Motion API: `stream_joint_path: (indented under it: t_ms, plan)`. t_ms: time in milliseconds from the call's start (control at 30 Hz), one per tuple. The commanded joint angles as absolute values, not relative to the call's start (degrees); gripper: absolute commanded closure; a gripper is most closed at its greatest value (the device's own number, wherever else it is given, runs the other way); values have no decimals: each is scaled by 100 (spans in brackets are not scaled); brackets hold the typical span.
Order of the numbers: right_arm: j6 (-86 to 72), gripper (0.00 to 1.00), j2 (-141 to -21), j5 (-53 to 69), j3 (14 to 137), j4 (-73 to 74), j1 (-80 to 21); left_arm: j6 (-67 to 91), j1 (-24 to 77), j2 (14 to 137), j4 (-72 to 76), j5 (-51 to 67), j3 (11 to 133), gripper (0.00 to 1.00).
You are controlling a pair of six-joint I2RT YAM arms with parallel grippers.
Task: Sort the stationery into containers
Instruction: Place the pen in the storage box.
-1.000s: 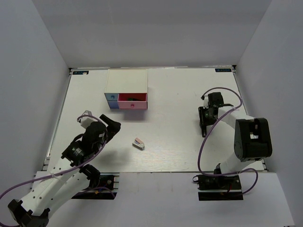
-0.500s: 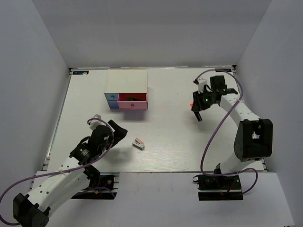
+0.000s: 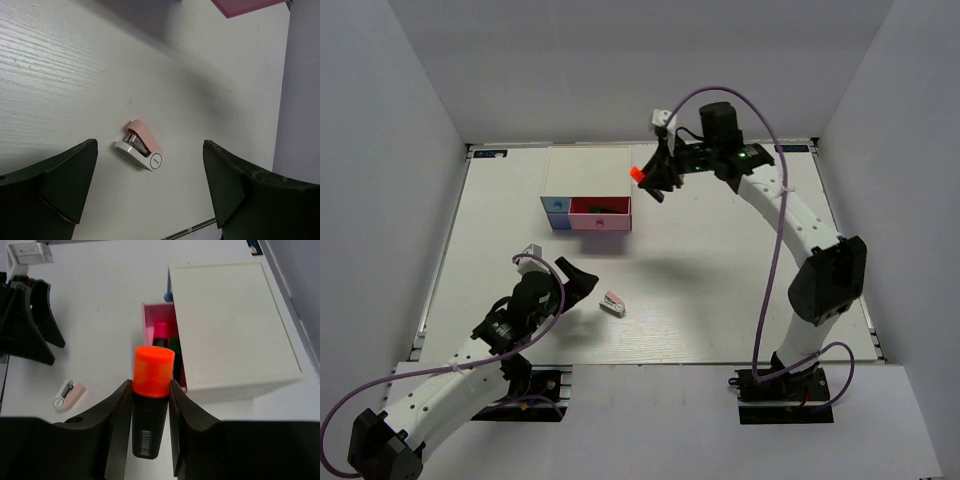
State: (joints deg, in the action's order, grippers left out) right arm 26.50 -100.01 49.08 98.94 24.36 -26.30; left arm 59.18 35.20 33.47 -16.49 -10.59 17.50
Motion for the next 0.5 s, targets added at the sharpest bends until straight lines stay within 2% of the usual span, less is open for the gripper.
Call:
stream_joint_path:
  t_ms: [0,200,467]
  plan:
    - [2365,96,-10422,5115,10440,1662,-3031,5836,3498,3244,-1599,-1002,1758,5]
    - [2277,94,-10986,5203,10985,958,-3611,5888,3498,3077,-1714,-1002,1653,5]
    - [2391,92,-11619,5159,10854,475,-3885,5889,3498,2821,-1995,-1055,1652,5]
